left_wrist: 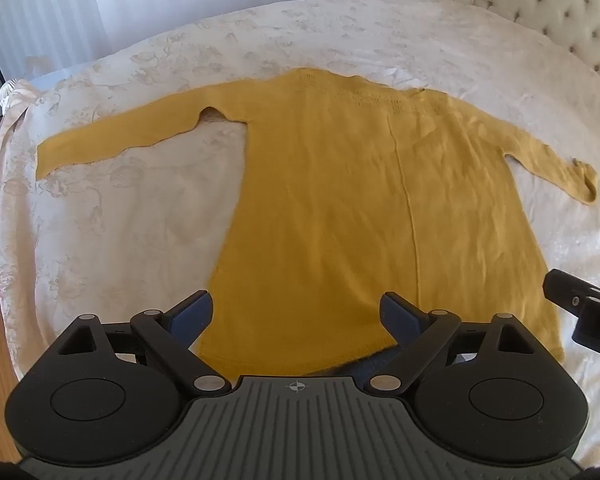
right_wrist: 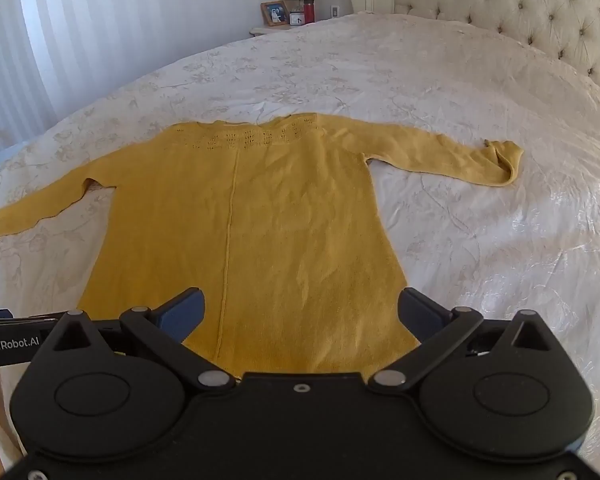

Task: Fold small clothes
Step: 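Move the right gripper to the cuff of the yellow sweater sleeve, then close the right gripper on the sleeve cuff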

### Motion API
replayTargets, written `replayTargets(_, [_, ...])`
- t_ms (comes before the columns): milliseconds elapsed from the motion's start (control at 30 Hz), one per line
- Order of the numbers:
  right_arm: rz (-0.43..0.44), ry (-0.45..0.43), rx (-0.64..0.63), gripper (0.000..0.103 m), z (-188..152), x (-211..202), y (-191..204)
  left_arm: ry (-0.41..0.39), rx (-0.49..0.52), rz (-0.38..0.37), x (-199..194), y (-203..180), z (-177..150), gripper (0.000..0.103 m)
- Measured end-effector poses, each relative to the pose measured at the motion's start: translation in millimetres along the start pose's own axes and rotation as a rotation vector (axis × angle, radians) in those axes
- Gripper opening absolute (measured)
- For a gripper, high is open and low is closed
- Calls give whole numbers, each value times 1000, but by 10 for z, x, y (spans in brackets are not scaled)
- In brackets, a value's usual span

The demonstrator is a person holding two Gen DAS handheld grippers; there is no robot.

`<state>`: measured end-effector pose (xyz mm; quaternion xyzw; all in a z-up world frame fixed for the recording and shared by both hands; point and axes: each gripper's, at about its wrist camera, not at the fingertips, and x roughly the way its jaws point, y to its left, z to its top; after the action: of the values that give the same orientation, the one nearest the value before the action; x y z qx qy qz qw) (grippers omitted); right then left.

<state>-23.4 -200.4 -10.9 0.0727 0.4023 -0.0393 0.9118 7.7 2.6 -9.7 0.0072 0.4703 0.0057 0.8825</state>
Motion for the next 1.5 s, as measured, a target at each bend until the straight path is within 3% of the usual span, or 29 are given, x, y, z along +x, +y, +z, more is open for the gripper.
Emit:
replayTargets(267, [8,28,26,102,-12,104,-59,20,4,-5,154,-46,34,91])
replayTargets(533, [-8,37,32,102,6,320,-245,19,26,-57,418,-195,190,91])
replayTargets(733, [-103,56,-55,97,176,616,-623,-12,58,-57,667,-297,429,91])
replayTargets(867, [-140,76,-18,89,391,879,-1071,-32,72,-53,856,-382,653,91])
replayTargets(1000, [-156,89,74,69,651,1142,-1558,-17,104,-30,1102,-528,813,91])
replayTargets(1067, [-171,67,110,64,808,1265,-1781,-12,116,-21,1213,-599,851,91])
replayTargets(1300, [-295,-24,145,62,1379,1583,-2412,5,79,-16,1540,-834,860,91])
replayTargets(1433, [-325,-73,176,62,1669,1797,-2693,19,113,24,1756,-991,720,90])
replayTargets(1500, [-342,-79,161,56,1793,1929,-2767,46,105,17,1862,-1012,627,91])
